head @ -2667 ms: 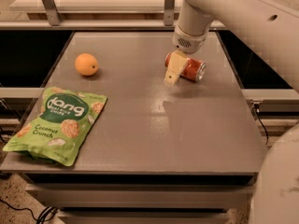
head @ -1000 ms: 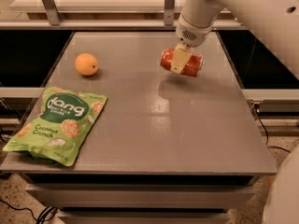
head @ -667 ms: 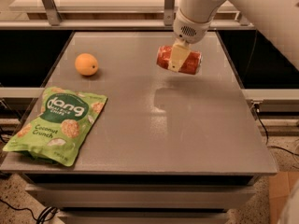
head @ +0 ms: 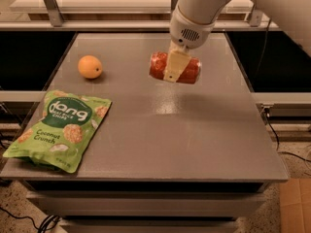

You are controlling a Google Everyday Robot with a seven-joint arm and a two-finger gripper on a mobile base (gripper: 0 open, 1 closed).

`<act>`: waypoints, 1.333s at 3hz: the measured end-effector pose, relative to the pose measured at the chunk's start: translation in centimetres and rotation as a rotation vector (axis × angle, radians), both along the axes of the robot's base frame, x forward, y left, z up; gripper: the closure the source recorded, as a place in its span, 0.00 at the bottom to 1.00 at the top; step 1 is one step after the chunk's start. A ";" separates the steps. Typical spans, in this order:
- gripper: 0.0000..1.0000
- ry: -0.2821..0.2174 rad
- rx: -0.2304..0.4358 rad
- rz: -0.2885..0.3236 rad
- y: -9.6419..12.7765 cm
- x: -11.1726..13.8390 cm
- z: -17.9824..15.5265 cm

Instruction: Move coke can near green rice chip bag

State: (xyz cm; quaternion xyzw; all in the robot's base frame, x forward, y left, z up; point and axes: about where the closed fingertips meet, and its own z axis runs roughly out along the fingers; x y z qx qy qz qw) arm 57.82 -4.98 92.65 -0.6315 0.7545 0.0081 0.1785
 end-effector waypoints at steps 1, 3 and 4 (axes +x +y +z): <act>1.00 0.042 0.027 0.081 2.7 -3.4 -0.7; 1.00 0.062 -0.002 0.156 4.3 -4.2 -1.7; 1.00 0.080 -0.023 0.242 6.0 -5.4 -2.5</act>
Offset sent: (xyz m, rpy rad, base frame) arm -0.0272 0.0211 -0.0040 0.0213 0.0308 0.0649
